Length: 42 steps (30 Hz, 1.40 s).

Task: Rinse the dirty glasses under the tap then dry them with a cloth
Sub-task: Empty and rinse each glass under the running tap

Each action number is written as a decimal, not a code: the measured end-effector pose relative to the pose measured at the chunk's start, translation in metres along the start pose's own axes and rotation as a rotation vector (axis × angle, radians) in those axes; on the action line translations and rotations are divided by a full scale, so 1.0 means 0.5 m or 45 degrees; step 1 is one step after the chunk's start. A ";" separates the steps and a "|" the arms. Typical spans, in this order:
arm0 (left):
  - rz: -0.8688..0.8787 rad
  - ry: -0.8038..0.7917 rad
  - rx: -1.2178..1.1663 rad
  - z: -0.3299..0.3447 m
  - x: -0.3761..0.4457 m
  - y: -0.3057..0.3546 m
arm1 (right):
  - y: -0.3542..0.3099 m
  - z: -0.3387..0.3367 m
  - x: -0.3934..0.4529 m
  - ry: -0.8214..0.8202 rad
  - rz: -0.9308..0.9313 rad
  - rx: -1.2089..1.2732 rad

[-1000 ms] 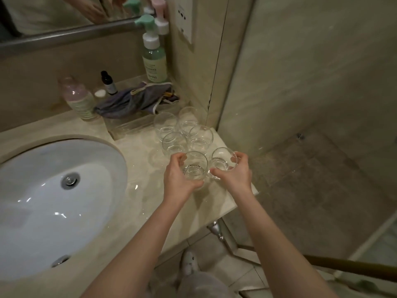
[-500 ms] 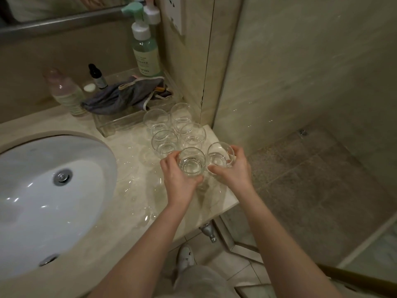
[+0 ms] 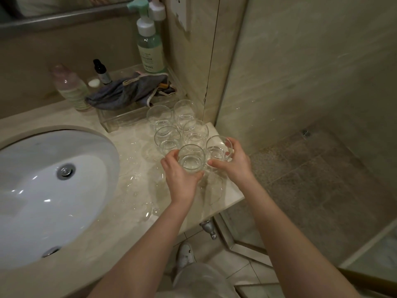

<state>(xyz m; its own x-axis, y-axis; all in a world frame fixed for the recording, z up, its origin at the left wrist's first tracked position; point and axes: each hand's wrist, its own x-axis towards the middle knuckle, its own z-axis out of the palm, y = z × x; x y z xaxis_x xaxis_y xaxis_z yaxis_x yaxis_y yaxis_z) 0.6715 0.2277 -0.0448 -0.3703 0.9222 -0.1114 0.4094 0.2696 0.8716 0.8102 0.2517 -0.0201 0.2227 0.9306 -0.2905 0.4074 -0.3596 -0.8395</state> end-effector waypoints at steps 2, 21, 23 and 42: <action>-0.006 0.023 0.050 0.000 0.000 0.001 | 0.002 0.001 0.001 -0.001 0.002 -0.006; 0.209 -0.622 0.769 -0.284 0.052 0.014 | -0.166 0.004 -0.063 -0.285 -0.458 -0.992; 0.185 -0.604 0.860 -0.370 0.057 -0.003 | -0.199 0.054 -0.087 -0.364 -0.525 -1.003; -0.221 -0.012 0.726 -1.211 0.006 -0.414 | -0.491 0.822 -0.460 -0.871 -0.865 -0.801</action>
<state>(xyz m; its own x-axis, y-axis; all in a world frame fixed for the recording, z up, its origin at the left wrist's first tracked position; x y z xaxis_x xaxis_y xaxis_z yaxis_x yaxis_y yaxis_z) 0.0808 0.0066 0.0633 -0.4653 0.8532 -0.2356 0.7278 0.5203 0.4469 0.2948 0.1541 0.0642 -0.6608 0.7188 -0.2160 0.6723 0.4389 -0.5962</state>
